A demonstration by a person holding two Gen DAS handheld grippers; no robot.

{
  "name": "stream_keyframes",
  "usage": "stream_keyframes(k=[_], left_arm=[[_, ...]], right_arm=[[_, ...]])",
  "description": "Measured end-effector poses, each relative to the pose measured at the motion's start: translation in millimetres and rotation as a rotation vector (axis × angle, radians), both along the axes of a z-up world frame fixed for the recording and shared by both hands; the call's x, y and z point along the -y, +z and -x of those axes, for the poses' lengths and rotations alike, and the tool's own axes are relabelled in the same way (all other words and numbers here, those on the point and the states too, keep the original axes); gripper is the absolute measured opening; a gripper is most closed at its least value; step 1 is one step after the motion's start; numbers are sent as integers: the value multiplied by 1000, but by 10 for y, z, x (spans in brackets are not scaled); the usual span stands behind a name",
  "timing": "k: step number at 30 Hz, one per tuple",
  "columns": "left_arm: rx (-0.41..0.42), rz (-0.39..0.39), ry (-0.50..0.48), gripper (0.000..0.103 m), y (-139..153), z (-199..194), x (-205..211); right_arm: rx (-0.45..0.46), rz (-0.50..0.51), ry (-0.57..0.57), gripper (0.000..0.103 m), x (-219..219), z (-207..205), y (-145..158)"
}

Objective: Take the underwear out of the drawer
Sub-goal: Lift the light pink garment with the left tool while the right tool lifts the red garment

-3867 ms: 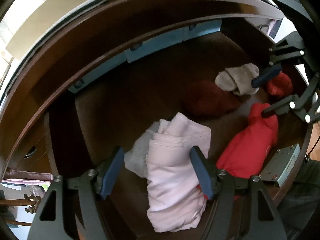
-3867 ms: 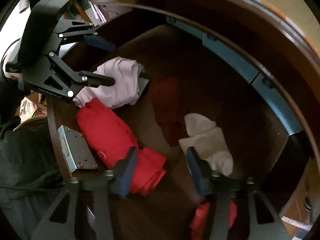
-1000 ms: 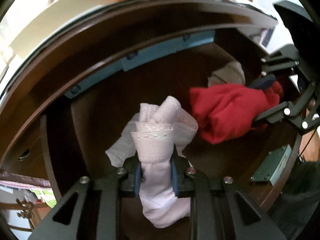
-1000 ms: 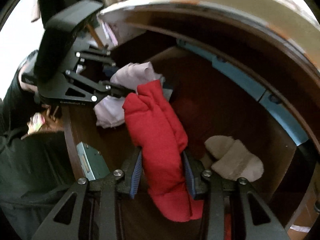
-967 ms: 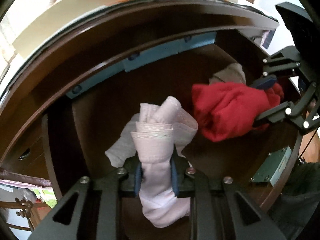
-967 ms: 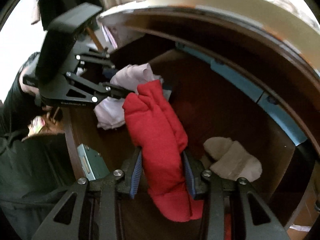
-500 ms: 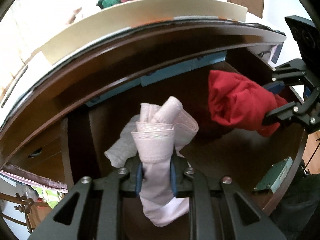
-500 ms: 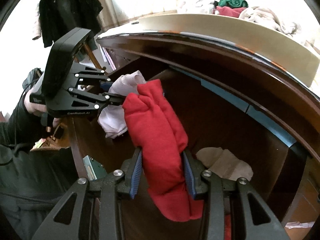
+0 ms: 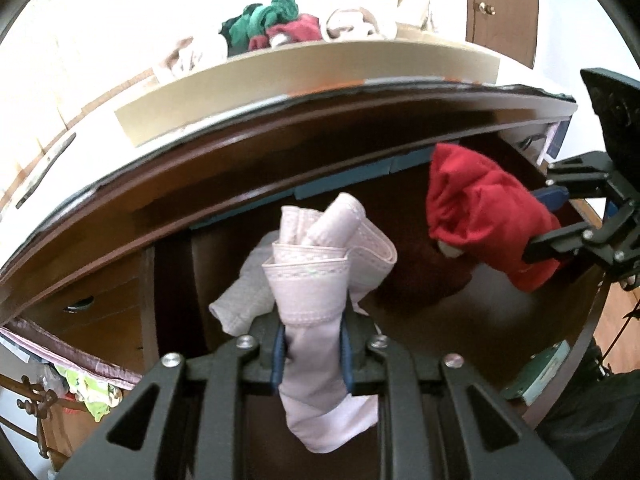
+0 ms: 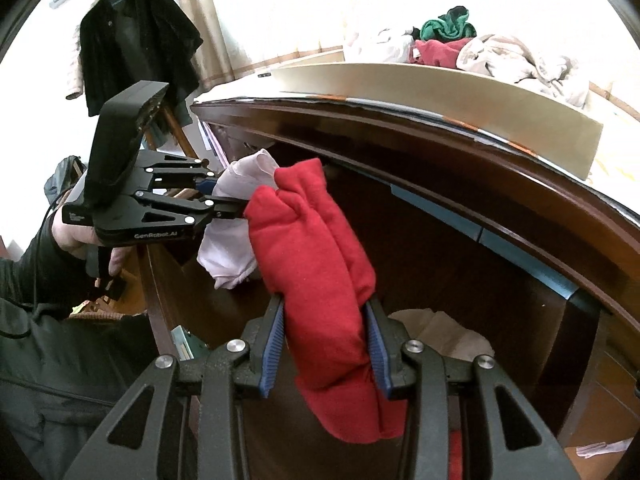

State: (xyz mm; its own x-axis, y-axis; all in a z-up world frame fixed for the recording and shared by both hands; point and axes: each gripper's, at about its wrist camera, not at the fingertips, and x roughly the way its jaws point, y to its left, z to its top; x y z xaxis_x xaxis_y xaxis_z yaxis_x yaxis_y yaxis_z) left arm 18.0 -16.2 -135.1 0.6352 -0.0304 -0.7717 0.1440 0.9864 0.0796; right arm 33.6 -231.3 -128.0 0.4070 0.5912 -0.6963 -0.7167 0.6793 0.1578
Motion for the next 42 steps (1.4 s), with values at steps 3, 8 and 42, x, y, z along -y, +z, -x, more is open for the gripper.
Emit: stream_keyframes(k=[3, 8, 42], left_arm=[[20, 6, 3, 19, 39, 59, -16], [46, 21, 15, 19, 80, 111, -47], [264, 85, 74, 18, 364, 402, 63]], right_arm=[[14, -7, -2, 40, 1, 16, 2], [33, -26, -10, 40, 41, 42, 20], [148, -118, -35, 40, 141, 183, 129]])
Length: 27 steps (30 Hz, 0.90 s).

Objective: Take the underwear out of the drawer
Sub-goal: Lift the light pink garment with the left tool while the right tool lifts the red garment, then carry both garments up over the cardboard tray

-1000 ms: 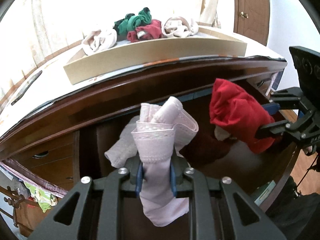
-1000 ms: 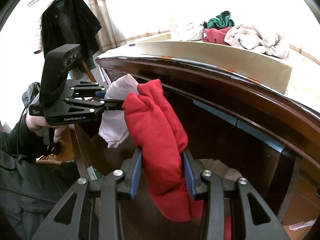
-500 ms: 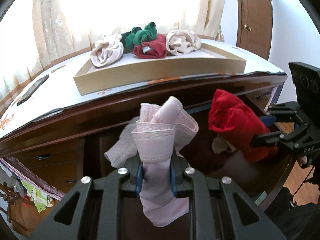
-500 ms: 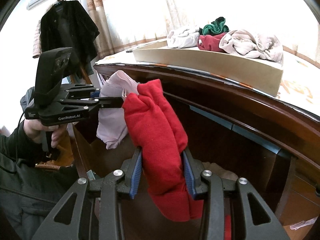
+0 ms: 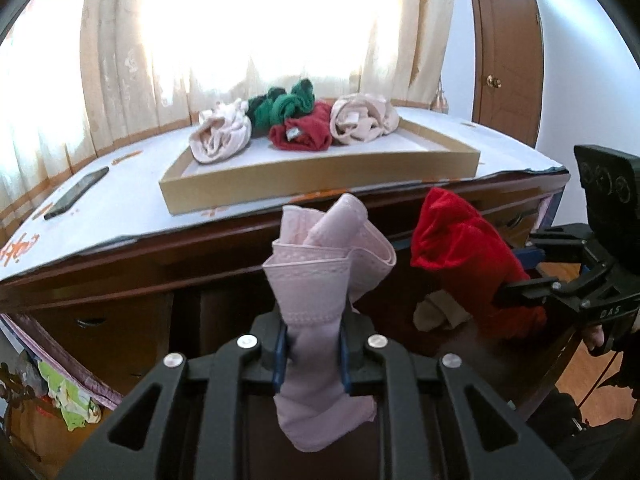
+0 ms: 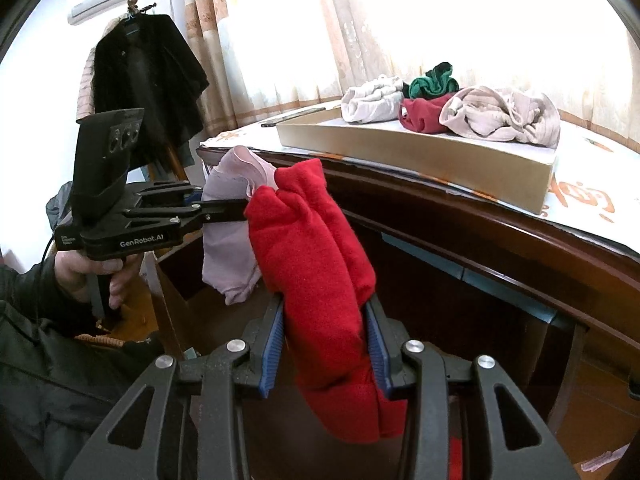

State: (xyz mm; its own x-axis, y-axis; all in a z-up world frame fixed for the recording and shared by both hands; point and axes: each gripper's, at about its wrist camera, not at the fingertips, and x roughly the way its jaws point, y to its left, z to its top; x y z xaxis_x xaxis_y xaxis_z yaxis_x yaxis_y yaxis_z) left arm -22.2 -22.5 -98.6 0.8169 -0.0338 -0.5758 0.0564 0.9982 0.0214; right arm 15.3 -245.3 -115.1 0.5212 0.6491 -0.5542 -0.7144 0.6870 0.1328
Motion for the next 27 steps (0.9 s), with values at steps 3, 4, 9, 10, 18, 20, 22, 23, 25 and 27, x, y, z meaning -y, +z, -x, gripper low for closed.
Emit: stream_keyframes(k=[3, 4, 9, 10, 18, 20, 22, 23, 25, 27], left_arm=[[9, 2, -2, 18, 20, 5, 3], [8, 4, -3, 17, 20, 1, 2], [31, 14, 7, 17, 68, 30, -22], [39, 16, 12, 17, 94, 38, -39], [103, 31, 71, 17, 295, 155, -199], [112, 36, 78, 17, 318, 170, -216], [126, 40, 83, 17, 346, 194, -221], [131, 41, 83, 17, 354, 205, -219], [146, 41, 82, 17, 379, 226, -210], [159, 40, 82, 17, 396, 243, -203]], right_arm=[[10, -7, 1, 40, 7, 11, 7], [11, -7, 2, 40, 6, 13, 8], [14, -11, 2, 40, 6, 8, 9], [14, -11, 1, 40, 9, 13, 7], [23, -20, 0, 41, 14, 27, 10], [28, -22, -1, 41, 17, 37, 12], [31, -23, -2, 41, 15, 45, 19], [34, -25, -3, 41, 17, 51, 23], [41, -29, -4, 41, 28, 83, 29], [48, -32, -4, 41, 31, 89, 37]])
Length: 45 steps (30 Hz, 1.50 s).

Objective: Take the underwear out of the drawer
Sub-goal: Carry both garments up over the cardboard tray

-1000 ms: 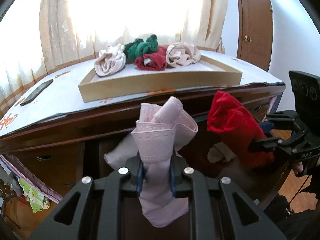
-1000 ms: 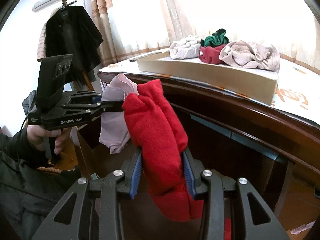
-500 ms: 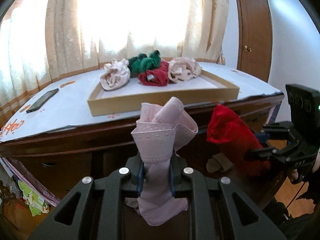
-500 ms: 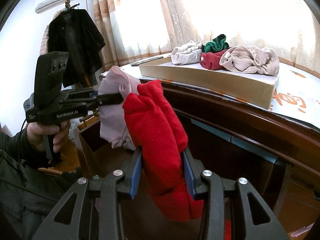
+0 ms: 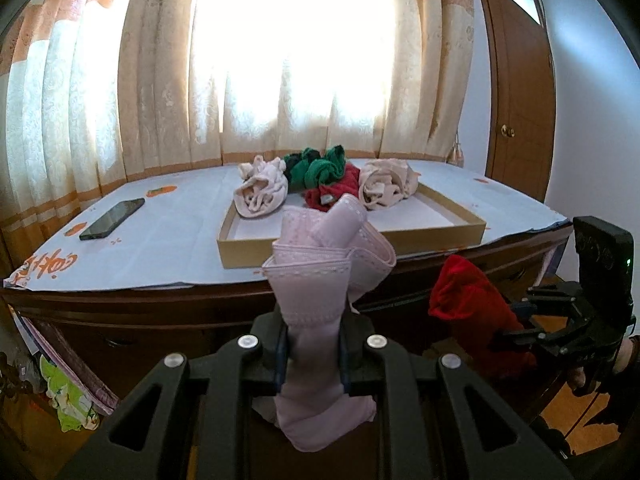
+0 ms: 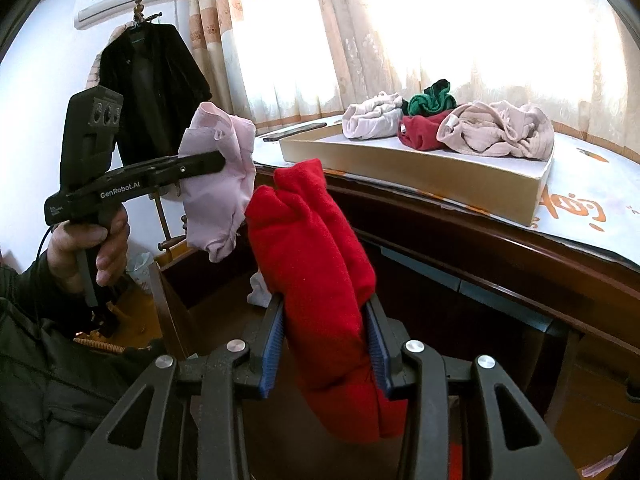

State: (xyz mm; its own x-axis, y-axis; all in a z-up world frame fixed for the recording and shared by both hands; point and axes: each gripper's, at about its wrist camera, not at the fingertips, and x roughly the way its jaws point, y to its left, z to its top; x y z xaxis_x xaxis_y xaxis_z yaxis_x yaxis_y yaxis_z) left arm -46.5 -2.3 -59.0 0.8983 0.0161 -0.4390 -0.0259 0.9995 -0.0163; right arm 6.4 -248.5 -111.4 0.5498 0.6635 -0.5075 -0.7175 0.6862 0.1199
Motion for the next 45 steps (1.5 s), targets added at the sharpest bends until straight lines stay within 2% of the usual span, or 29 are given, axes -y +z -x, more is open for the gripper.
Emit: stream_keyframes(k=[9, 23, 35, 45], left_arm=[[24, -6, 1, 17, 48, 20, 27], [-1, -5, 21, 17, 193, -63, -51], [-50, 8, 48, 17, 271, -225, -199], [-8, -31, 44, 17, 560, -348, -256]], right_arm=[[74, -12, -3, 41, 23, 114, 56], [78, -20, 0, 41, 12, 70, 124], [123, -25, 7, 41, -70, 44, 473], [172, -3, -11, 41, -143, -111, 862]])
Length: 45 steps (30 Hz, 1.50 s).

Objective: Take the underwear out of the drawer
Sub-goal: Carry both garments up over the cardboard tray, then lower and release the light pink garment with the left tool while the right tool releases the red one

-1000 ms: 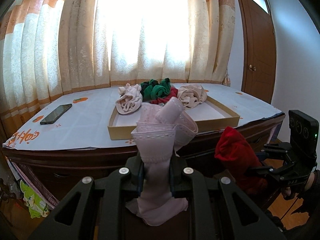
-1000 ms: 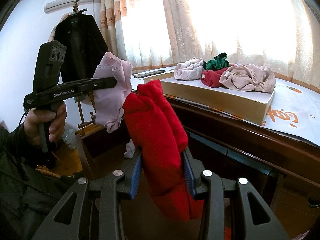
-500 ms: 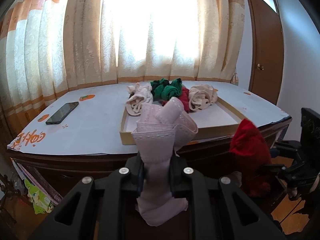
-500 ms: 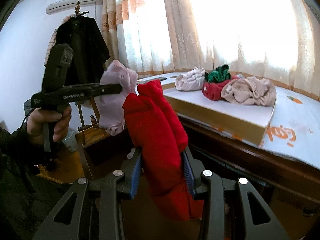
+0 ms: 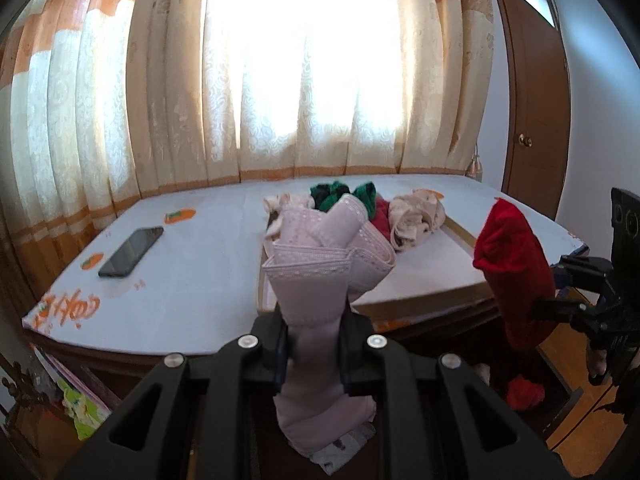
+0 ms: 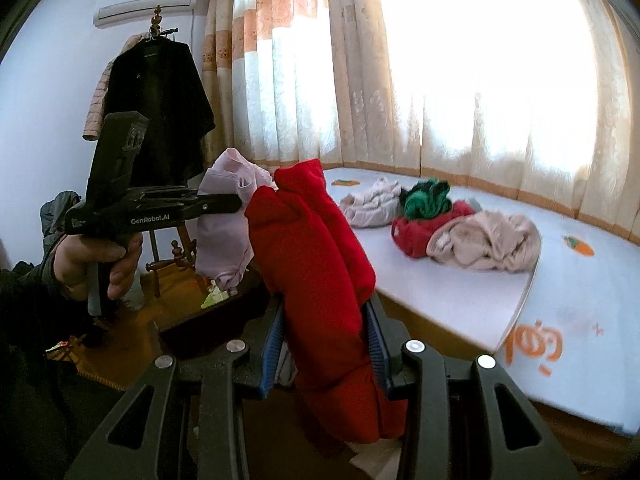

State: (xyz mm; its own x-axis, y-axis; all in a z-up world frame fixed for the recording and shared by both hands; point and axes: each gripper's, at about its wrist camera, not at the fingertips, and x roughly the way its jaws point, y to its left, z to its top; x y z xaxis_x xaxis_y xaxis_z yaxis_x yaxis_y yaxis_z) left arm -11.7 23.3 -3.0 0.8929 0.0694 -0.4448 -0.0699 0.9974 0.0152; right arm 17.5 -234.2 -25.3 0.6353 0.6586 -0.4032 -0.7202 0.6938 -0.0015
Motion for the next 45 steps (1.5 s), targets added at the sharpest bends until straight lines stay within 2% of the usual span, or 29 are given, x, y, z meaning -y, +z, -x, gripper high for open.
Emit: stream_keyframes(k=[10, 19, 34, 45], left_arm=[[55, -95, 13, 17, 367, -333, -102], [30, -164, -11, 17, 463, -734, -41], [-142, -212, -52, 17, 183, -1237, 121], [-284, -182, -91, 17, 26, -1465, 94]], right_arm=[[25, 53, -67, 41, -161, -357, 337], [-4, 94, -122, 41, -272, -790, 434], [-87, 164, -180, 41, -316, -1181, 306], [-131, 265, -146, 41, -606, -1300, 156]])
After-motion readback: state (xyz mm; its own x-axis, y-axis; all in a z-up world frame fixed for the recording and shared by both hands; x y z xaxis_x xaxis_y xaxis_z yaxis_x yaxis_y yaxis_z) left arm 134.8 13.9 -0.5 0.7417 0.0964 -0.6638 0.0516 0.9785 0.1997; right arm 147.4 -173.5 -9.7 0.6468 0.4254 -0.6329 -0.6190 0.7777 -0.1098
